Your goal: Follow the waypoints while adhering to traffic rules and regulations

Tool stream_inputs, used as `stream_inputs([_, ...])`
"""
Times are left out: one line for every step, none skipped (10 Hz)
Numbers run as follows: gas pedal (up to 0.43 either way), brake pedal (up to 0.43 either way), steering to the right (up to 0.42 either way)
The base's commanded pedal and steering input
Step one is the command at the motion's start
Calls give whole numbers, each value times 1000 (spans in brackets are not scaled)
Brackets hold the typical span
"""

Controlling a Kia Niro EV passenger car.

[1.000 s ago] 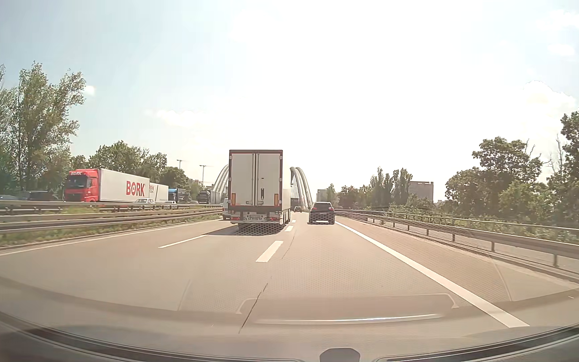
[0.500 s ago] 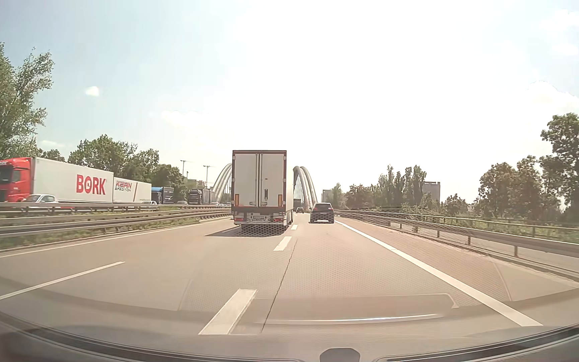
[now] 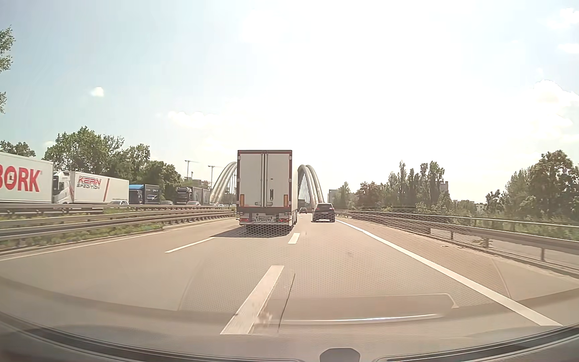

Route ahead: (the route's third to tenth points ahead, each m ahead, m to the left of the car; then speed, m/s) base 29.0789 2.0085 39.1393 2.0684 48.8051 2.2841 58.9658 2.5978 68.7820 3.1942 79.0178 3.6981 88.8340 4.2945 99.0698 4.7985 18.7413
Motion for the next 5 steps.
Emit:
stream_inputs([189,30,-10])
stream_inputs([209,30,-10])
stream_inputs([209,24,-11])
stream_inputs([220,30,-11])
stream_inputs([228,30,-11])
